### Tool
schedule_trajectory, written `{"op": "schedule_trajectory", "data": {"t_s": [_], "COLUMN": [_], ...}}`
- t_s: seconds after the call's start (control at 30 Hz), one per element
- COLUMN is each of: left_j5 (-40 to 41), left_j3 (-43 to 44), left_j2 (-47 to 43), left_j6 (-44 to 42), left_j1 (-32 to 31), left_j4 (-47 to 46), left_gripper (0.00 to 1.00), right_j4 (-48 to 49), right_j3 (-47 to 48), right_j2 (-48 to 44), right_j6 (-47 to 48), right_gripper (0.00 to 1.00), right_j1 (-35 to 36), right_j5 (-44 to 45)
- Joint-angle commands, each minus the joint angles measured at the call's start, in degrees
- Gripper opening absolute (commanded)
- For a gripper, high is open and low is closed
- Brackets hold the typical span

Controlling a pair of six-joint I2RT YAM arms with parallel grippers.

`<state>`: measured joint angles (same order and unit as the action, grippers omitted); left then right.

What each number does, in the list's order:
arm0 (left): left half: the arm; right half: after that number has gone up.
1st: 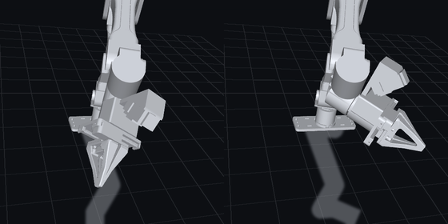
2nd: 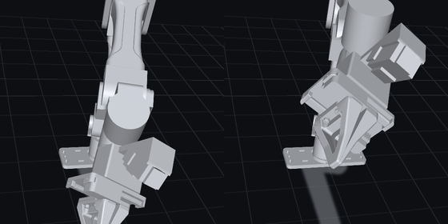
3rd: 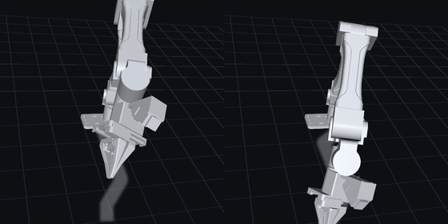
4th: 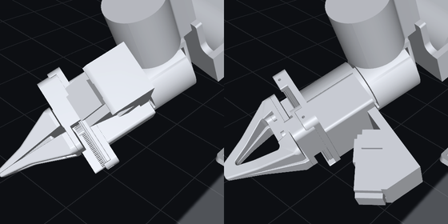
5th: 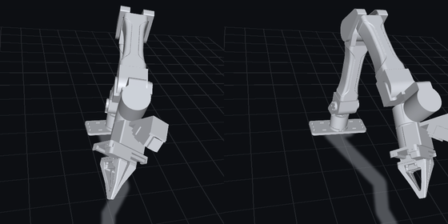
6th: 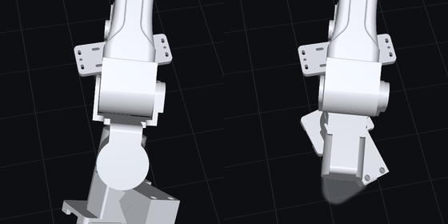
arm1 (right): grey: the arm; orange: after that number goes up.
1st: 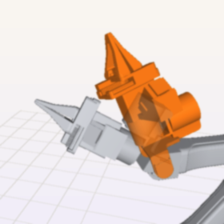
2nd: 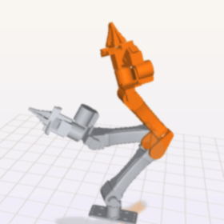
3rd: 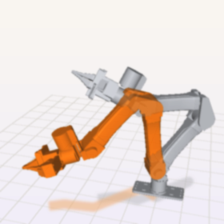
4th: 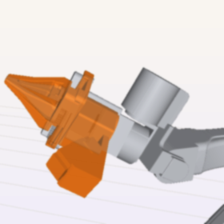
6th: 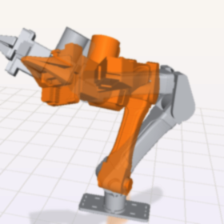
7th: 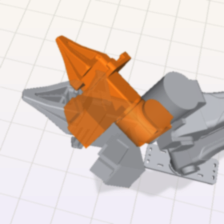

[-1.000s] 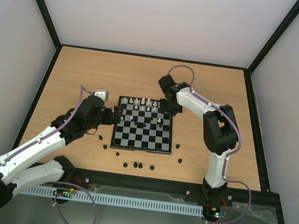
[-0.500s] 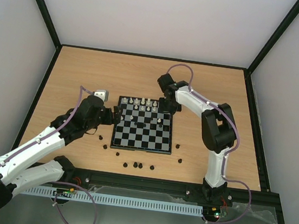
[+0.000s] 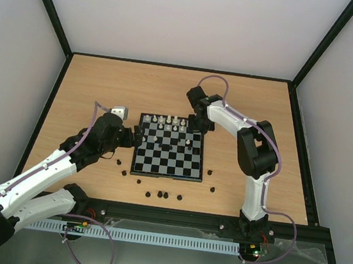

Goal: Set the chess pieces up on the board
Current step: Place the chess piece on the chessboard.

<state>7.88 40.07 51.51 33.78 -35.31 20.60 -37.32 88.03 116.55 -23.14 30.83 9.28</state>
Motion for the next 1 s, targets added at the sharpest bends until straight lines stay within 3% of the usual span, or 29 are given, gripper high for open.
{"op": "schedule_trajectory", "data": {"t_s": [0.0,0.47,0.97], "left_j5": [-0.3,-0.1,-0.2], "left_j3": [-0.7,-0.7,-0.6], "left_j2": [-0.5,-0.4,-0.4], "left_j6": [-0.8,-0.7,-0.7], "left_j1": [0.4,0.3,0.4], "left_j4": [0.5,0.6,0.6], "left_gripper": [0.99,0.99,1.00], "right_j4": [-2.3,-1.7,-1.3], "right_j3": [1.3,1.5,0.1], "right_j2": [1.6,2.1,-0.9], "right_j6": [0.4,0.5,0.0], "right_gripper": [0.04,0.06,0.21], "right_j1": [-0.5,-0.7,-0.7], "right_j5": [0.1,-0.5,-0.3]}}
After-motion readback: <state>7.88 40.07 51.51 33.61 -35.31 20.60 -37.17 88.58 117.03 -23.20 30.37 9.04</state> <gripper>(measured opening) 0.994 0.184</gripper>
